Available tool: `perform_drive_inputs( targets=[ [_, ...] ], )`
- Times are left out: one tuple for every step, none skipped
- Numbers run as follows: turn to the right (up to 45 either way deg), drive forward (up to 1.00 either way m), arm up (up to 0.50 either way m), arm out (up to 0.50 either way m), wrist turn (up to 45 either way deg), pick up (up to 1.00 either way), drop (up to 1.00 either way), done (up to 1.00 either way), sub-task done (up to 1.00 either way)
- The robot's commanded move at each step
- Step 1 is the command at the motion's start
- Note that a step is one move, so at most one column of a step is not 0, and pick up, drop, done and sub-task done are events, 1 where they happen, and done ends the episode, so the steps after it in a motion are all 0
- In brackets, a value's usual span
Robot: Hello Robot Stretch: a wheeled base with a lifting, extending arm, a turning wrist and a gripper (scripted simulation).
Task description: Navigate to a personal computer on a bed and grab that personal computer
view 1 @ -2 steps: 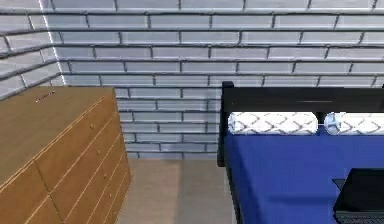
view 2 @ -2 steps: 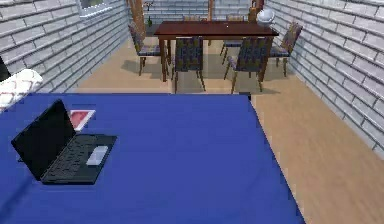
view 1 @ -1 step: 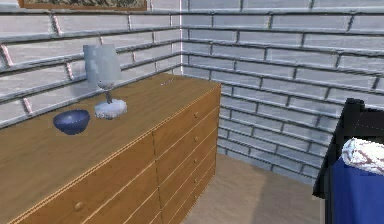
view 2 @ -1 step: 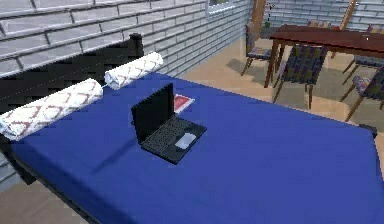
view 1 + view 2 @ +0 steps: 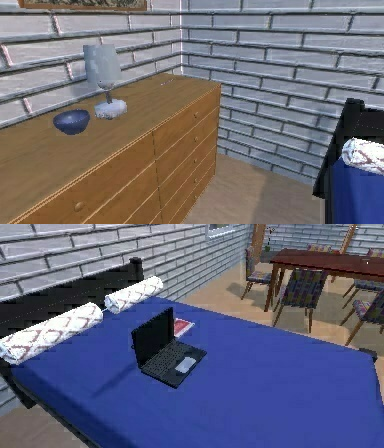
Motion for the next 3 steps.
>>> perform_drive_inputs(
  targets=[
    [0.0, 0.00, 0.18, 0.00, 0.0, 0.00, 0.00, 0.00, 0.00],
    [0.0, 0.00, 0.00, 0.46, 0.0, 0.00, 0.00, 0.00, 0.00],
    [0.0, 0.00, 0.00, 0.00, 45.0, 0.00, 0.00, 0.00, 0.00]
  ],
)
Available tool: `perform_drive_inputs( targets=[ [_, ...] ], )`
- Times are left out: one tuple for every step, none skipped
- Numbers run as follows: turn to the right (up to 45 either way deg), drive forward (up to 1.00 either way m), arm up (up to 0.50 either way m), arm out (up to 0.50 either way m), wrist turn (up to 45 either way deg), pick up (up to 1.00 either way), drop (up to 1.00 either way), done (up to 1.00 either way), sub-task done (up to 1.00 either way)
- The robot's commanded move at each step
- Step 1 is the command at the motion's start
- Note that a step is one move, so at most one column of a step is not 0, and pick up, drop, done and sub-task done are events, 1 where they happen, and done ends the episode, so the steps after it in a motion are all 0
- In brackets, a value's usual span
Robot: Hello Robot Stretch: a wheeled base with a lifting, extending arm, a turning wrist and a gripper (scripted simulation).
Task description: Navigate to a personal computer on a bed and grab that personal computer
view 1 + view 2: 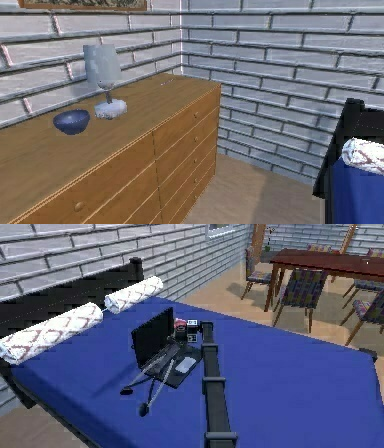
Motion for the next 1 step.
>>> perform_drive_inputs(
  targets=[
    [0.0, 0.00, 0.00, 0.00, 45.0, 0.00, 0.00, 0.00, 0.00]
  ],
)
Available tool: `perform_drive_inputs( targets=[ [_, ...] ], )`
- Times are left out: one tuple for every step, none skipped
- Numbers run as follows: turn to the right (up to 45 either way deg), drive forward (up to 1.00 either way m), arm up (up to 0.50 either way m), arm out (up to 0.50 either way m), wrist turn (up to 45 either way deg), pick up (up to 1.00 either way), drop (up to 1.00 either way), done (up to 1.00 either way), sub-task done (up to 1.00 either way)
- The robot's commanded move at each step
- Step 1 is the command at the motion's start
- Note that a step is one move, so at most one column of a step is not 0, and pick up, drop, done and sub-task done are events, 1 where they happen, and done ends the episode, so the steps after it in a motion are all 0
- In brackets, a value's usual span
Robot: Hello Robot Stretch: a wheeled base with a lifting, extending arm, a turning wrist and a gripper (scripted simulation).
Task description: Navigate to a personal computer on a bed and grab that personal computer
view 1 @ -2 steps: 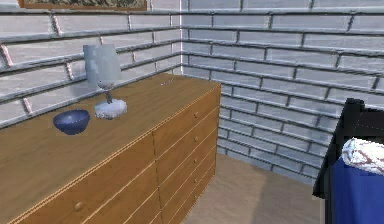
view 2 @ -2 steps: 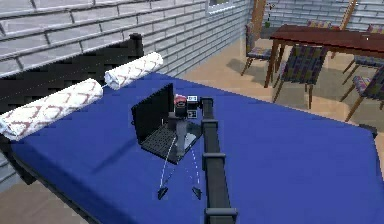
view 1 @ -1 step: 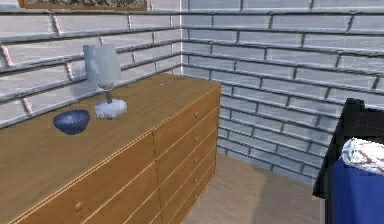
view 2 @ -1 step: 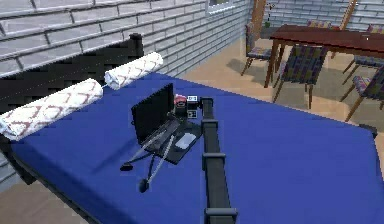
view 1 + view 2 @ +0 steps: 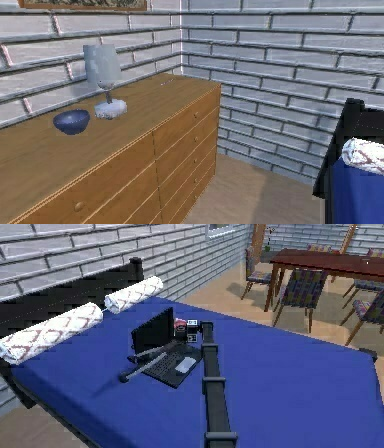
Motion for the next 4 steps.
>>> perform_drive_inputs(
  targets=[
    [0.0, 0.00, 0.00, 0.00, 45.0, 0.00, 0.00, 0.00, 0.00],
    [0.0, 0.00, 0.00, 0.00, 30.0, 0.00, 0.00, 0.00, 0.00],
    [0.0, 0.00, -0.30, 0.00, 0.0, 0.00, 0.00, 0.00, 0.00],
    [0.0, 0.00, 0.00, 0.00, 0.0, 1.00, 0.00, 0.00, 0.00]
  ],
)
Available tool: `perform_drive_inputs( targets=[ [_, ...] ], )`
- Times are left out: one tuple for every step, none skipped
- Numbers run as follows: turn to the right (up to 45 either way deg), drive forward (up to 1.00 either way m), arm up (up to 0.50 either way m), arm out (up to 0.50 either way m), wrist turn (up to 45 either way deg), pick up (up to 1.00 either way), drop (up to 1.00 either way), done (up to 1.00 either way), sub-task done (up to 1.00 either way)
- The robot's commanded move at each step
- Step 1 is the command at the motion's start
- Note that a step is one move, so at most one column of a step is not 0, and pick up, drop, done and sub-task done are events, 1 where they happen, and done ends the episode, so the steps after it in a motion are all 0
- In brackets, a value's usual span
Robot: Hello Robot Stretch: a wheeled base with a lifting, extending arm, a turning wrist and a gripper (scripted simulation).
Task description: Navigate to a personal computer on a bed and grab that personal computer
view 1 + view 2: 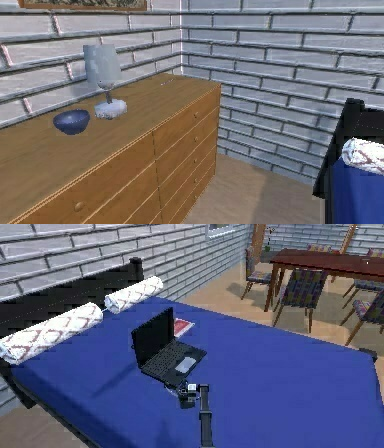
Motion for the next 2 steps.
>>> perform_drive_inputs(
  targets=[
    [0.0, 0.00, 0.10, 0.00, 0.0, 0.00, 0.00, 0.00, 0.00],
    [0.0, 0.00, 0.00, 0.00, 0.0, 0.00, 0.00, 1.00, 0.00]
  ],
)
